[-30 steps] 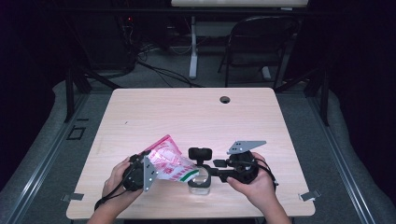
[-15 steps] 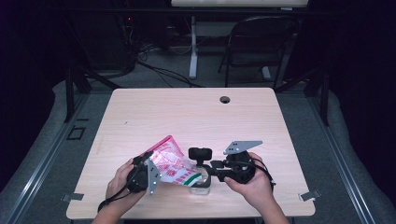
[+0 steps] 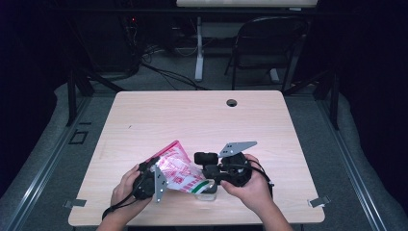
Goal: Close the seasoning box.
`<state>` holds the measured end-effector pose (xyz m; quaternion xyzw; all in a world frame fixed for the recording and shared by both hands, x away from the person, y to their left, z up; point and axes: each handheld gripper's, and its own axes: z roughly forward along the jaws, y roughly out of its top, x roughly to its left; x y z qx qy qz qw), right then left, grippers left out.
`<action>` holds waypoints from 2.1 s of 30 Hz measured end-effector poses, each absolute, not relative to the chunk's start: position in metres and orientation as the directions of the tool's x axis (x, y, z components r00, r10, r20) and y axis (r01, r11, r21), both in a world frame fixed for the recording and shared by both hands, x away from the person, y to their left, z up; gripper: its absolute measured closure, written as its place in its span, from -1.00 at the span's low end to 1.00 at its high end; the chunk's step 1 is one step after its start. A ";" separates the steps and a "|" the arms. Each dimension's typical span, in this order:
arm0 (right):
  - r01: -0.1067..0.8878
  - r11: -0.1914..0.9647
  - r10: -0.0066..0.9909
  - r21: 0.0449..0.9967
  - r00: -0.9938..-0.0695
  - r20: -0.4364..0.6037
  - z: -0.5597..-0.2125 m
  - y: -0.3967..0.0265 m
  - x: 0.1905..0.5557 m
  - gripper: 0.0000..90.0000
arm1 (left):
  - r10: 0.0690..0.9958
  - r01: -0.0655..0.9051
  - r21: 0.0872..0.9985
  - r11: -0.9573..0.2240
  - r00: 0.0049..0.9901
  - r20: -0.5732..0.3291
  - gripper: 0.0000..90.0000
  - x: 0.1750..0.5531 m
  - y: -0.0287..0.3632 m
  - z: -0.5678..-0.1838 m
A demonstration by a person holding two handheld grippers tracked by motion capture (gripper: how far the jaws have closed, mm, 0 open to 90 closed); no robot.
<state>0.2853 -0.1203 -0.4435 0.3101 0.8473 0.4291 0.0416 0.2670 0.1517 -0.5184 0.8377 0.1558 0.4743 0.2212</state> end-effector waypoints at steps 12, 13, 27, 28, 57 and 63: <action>0.494 0.463 0.568 0.737 -0.803 0.181 -0.454 -0.111 0.290 0.86 | 0.460 0.036 0.514 -0.857 0.502 0.733 0.44 0.265 0.148 -0.518; 0.496 0.458 0.570 0.737 -0.801 0.185 -0.454 -0.111 0.290 0.88 | 0.459 0.035 0.513 -0.857 0.502 0.733 0.44 0.265 0.148 -0.518; 0.500 0.453 0.587 0.738 -0.791 0.176 -0.458 -0.112 0.292 1.00 | 0.466 0.016 0.527 -0.850 0.490 0.737 0.45 0.263 0.149 -0.517; 0.500 0.455 0.588 0.737 -0.790 0.173 -0.458 -0.112 0.292 1.00 | 0.465 0.014 0.527 -0.850 0.489 0.738 0.45 0.263 0.149 -0.517; 0.514 0.439 0.626 0.737 -0.763 0.159 -0.466 -0.118 0.298 1.00 | 0.416 -0.012 0.471 -0.882 0.450 0.790 0.47 0.257 0.140 -0.512; 0.518 0.436 0.629 0.736 -0.760 0.163 -0.468 -0.119 0.301 1.00 | 0.408 -0.015 0.462 -0.887 0.442 0.799 0.47 0.255 0.139 -0.511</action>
